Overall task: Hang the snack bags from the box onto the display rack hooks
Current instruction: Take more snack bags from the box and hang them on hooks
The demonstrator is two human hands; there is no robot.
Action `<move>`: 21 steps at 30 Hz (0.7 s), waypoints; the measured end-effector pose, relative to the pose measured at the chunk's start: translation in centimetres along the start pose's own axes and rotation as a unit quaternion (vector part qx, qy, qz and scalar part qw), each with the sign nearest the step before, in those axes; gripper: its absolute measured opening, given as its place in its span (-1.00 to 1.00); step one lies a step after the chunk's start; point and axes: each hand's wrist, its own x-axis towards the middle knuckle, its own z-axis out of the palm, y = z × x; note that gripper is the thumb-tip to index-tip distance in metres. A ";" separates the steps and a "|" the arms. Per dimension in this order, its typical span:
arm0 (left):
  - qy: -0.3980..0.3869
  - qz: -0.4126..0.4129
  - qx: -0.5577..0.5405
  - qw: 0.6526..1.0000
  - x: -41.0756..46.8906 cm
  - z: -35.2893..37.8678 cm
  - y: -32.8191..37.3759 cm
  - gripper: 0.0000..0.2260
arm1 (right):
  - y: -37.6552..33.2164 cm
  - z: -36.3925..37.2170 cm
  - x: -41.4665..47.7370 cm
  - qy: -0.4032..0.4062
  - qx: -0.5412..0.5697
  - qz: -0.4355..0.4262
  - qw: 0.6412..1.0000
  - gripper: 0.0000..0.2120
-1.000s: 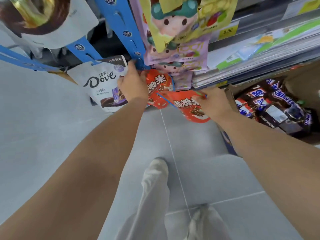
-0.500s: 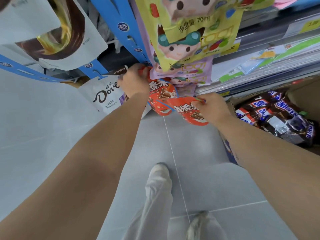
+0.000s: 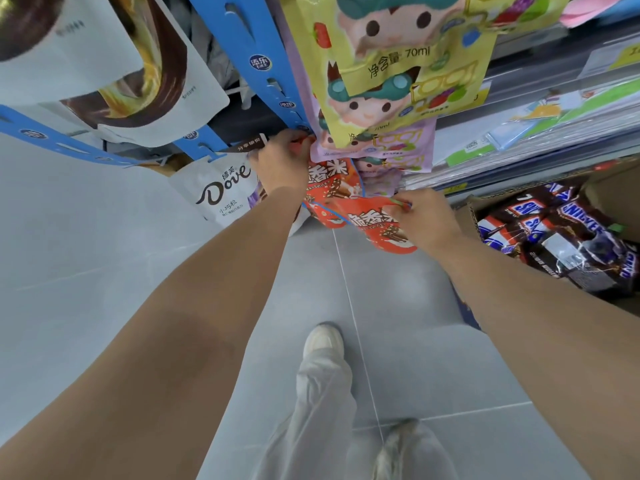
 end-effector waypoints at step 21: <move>-0.024 -0.048 -0.152 0.987 0.2 1.3 0.5 -0.87 | -0.1 0.4 1.4 0.004 -0.019 -0.033 0.999 -0.81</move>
